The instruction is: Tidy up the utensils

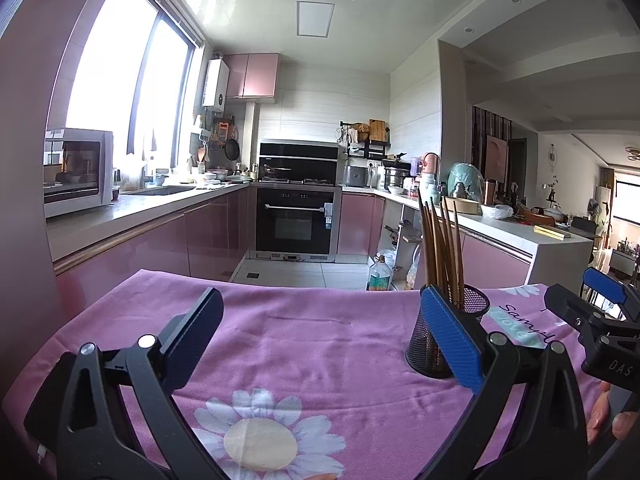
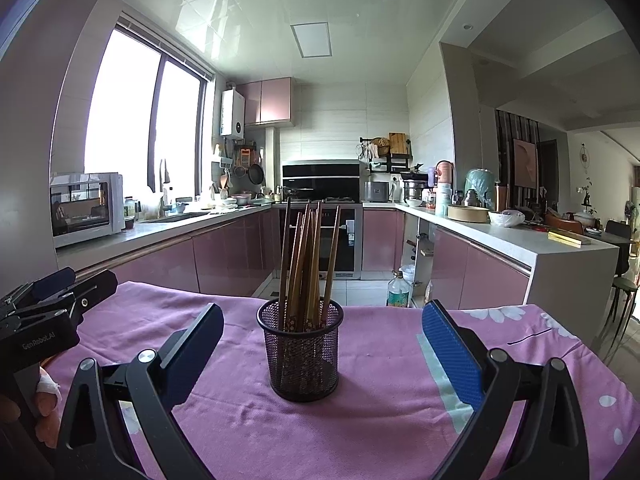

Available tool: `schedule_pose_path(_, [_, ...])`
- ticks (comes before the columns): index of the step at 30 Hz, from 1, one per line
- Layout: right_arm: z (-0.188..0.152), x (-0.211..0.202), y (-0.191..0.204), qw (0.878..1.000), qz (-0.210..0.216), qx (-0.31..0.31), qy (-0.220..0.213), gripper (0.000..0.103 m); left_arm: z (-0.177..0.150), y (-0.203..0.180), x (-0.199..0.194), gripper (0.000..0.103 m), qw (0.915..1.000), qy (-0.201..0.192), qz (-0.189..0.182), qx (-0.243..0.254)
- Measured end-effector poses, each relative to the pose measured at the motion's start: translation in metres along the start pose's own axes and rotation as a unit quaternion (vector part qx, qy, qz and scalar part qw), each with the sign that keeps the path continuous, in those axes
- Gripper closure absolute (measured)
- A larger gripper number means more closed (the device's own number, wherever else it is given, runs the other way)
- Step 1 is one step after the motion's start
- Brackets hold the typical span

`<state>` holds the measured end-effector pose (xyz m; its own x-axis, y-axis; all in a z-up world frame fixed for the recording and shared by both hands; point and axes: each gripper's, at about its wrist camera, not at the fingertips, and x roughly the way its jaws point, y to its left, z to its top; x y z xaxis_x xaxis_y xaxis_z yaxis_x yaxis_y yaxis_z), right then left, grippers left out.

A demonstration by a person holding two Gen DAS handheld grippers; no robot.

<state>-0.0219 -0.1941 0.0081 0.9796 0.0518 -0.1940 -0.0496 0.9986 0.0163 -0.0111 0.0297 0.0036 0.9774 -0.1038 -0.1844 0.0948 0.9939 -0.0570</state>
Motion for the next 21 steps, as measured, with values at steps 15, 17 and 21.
schedule_pose_path(15, [-0.0005, -0.0034, -0.0014, 1.0, -0.004, 0.002, -0.005, 0.007, -0.0001, 0.0003, -0.0005, 0.006, 1.0, 0.001, -0.001, -0.001])
schedule_pose_path(17, [-0.0004, -0.0036, -0.0022, 1.0, -0.004, 0.003, -0.005, 0.007, -0.0001, 0.0002, -0.0004, 0.006, 1.0, 0.001, 0.0, 0.0])
schedule_pose_path(21, [-0.0002, -0.0037, -0.0025, 1.0, -0.004, 0.003, -0.006, 0.007, -0.0011, -0.0001, -0.0004, 0.006, 1.0, 0.001, 0.002, 0.0])
